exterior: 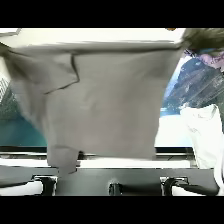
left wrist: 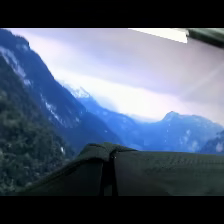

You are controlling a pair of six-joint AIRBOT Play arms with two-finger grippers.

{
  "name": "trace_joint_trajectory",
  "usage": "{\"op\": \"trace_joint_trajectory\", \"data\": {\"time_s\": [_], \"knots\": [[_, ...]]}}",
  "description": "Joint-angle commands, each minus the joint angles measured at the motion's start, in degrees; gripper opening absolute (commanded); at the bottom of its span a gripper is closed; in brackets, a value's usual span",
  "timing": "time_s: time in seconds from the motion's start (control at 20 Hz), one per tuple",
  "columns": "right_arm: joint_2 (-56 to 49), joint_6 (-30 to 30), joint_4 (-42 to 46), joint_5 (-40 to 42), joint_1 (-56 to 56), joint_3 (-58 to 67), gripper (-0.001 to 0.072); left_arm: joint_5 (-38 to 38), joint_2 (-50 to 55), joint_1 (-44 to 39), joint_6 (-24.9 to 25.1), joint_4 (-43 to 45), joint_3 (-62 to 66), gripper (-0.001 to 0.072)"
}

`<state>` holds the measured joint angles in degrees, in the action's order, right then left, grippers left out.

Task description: Fold the clothes and pants, and hang the long-sleeved shirts on hangers.

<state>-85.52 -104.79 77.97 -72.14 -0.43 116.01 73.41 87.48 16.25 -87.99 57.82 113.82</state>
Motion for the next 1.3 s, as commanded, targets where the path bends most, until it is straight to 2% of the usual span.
{"op": "trace_joint_trajectory", "data": {"time_s": [0.0, 0.15, 0.25, 0.35, 0.55, 0.7, 0.95, 1.1, 1.25], "knots": [[-14.0, 1.5, -1.6, 9.0, 0.0, -0.5, 0.0038, -9.0, 16.4, -3.7, 0.6, 0.7, 0.1, 0.0018], [-22.1, 1.5, -3.4, 18.1, 0.0, -0.5, 0.0038, -21.1, 25.0, -4.5, 1.3, -2.3, 0.7, 0.0018], [-25.1, 1.5, -5.8, 21.6, 0.0, -0.5, 0.0038, -27.1, 27.7, -4.5, 6.9, -7.1, 0.8, 0.0019], [-26.4, 1.5, -7.1, 21.4, 0.0, -0.5, 0.0038, -29.6, 28.6, -4.5, 9.7, -8.2, 0.8, 0.0019], [-27.1, 2.1, -6.8, 14.8, 0.0, -0.5, 0.0038, -24.2, 28.7, -4.4, 14.6, -7.6, 0.8, 0.002], [-27.5, 2.1, -6.8, 9.6, 0.0, -0.5, 0.0038, -16.8, 28.7, -4.4, 14.4, -2.6, 0.7, 0.0019], [-30.4, 2.1, -6.8, 3.7, 0.0, -0.5, 0.0039, -5.1, 29.2, -4.4, 6.8, 9.2, 0.7, 0.0019], [-32.7, 2.1, -6.8, 1.2, 0.0, -0.5, 0.0039, -1.3, 30.7, -4.5, 6.3, 10.4, 0.7, 0.0019], [-34.3, 2.1, -7.5, -0.1, 0.0, -0.6, 0.0039, -0.9, 32.2, -4.6, 4.8, 10.3, 0.6, 0.002]]}}
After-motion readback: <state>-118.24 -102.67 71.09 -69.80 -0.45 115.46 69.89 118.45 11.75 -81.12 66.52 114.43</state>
